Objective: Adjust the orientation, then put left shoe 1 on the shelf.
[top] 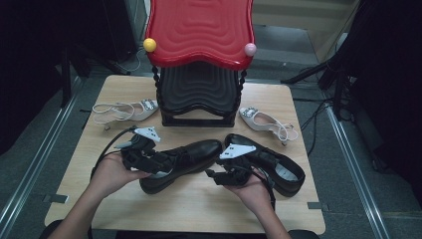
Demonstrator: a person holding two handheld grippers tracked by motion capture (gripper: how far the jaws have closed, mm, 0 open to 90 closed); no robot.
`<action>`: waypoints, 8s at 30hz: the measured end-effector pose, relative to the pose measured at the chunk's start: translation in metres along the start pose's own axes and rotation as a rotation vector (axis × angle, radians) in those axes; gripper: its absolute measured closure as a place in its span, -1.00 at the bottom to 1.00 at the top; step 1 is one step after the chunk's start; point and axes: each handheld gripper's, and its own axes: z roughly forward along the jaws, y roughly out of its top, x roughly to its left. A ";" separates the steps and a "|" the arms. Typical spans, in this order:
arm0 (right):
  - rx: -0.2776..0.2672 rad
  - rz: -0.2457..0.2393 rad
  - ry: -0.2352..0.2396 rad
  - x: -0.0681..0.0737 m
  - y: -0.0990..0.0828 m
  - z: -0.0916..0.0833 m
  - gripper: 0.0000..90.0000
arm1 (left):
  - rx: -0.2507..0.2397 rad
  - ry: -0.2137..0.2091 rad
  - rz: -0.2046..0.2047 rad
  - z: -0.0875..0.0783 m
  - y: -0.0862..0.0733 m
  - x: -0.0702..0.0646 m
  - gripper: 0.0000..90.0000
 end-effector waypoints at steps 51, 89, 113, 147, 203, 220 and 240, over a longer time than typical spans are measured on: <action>0.047 0.164 -0.021 0.014 0.009 0.033 1.00 | -0.015 -0.056 -0.051 0.048 -0.029 0.057 1.00; 0.041 0.265 -0.113 -0.026 0.003 0.011 1.00 | -0.075 -0.116 -0.064 0.088 -0.012 0.004 1.00; 0.036 0.352 -0.092 -0.041 0.006 -0.015 0.56 | -0.102 -0.099 -0.063 0.055 -0.001 0.020 0.61; 0.176 0.327 0.122 0.016 0.043 -0.027 0.31 | -0.246 0.015 0.072 -0.073 0.133 0.040 0.93; 0.368 0.359 0.045 0.035 0.041 0.043 0.67 | -0.300 0.164 0.031 -0.089 0.250 0.069 0.95; 0.274 0.396 0.116 0.005 0.038 -0.002 0.94 | -0.289 0.170 0.024 -0.089 0.250 0.068 1.00; 0.140 0.337 0.259 0.018 0.081 -0.046 0.94 | -0.278 0.170 0.018 -0.090 0.250 0.069 1.00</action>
